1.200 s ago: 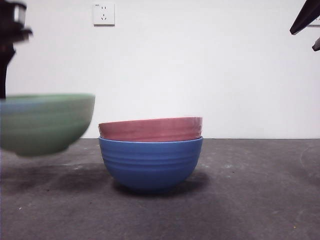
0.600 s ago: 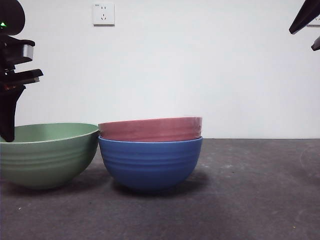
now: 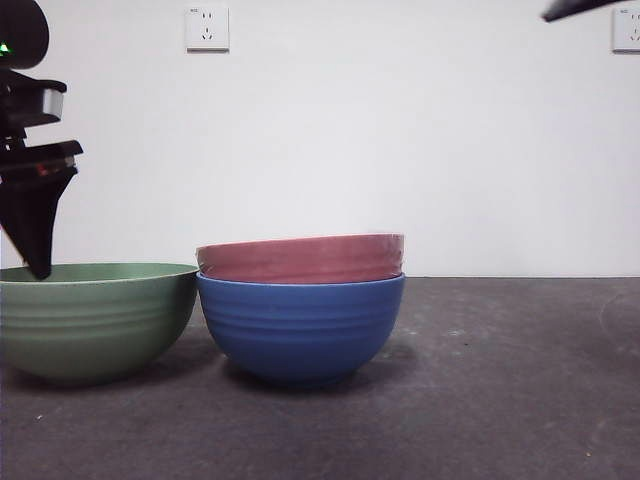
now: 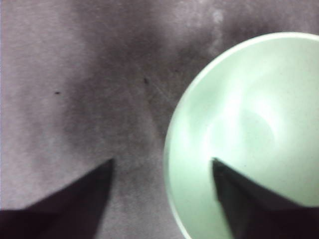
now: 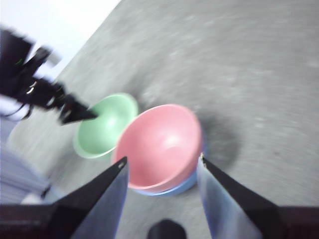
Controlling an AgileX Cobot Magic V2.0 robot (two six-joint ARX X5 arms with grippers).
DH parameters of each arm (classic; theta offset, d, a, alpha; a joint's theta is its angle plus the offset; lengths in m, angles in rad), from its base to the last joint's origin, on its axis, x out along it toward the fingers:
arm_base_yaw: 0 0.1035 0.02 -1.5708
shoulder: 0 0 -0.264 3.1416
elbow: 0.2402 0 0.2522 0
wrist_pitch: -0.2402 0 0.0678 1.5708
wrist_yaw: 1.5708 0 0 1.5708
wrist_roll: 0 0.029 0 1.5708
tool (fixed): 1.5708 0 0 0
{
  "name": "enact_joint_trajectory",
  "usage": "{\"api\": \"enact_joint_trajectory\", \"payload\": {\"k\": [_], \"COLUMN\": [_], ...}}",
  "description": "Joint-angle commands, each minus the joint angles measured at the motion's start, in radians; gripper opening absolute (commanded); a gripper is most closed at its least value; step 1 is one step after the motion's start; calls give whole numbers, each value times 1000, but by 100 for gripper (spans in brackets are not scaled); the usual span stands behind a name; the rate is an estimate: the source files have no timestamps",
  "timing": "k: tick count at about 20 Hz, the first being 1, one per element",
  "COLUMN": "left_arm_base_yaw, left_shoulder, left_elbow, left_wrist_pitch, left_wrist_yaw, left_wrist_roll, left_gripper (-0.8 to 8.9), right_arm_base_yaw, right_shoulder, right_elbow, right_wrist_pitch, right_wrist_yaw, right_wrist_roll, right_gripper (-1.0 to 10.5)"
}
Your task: Pick up the green bowl on the top,put the green bowl on the left,pick up the red bowl in the middle,put the red bowl on the right
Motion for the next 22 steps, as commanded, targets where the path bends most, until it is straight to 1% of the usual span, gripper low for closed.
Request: {"api": "enact_joint_trajectory", "payload": {"k": [1, 4, 7, 9, 10, 11, 13, 14, 19, 20, 21, 22], "left_arm_base_yaw": [3, 3, 2, 1, 1, 1, 1, 1, 1, 1, 1, 1], "left_shoulder": [-90, -240, -399, -489, -522, -557, -599, -606, -610, -610, -610, -610], "left_elbow": [-3, -3, -3, -3, -3, -3, -3, -3, -3, -3, -3, -3], "left_wrist_pitch": [-2, -3, -2, -2, -2, -3, -5, -8, -40, -40, -42, -47], "left_wrist_yaw": [-2, 14, 53, 111, 134, 134, 134, 134, 133, 133, 133, 133], "left_wrist_roll": [-29, -56, -83, -100, -105, -120, -123, -123, -122, -122, -122, -122], "left_gripper": [413, 413, 413, 413, 412, 409, 409, 409, 409, 409, 409, 409], "right_arm_base_yaw": [103, 253, 387, 451, 478, 506, 542, 554, 562, 559, 558, 558], "right_shoulder": [114, 293, 470, 578, 622, 668, 735, 761, 856, 867, 877, 886], "right_elbow": [102, 240, 346, 397, 412, 426, 438, 438, 438, 438, 438, 438], "right_wrist_pitch": [-100, -214, -269, -287, -287, -287, -278, -269, -212, -207, -206, -206], "right_wrist_yaw": [11, 78, 186, 226, 244, 275, 330, 343, 342, 342, 342, 342], "right_wrist_roll": [-94, -210, -277, -317, -324, -339, -366, -369, -371, -371, -372, -377], "right_gripper": [231, 230, 225, 220, 220, 220, 220, 219, 214, 202, 157, 140]}}
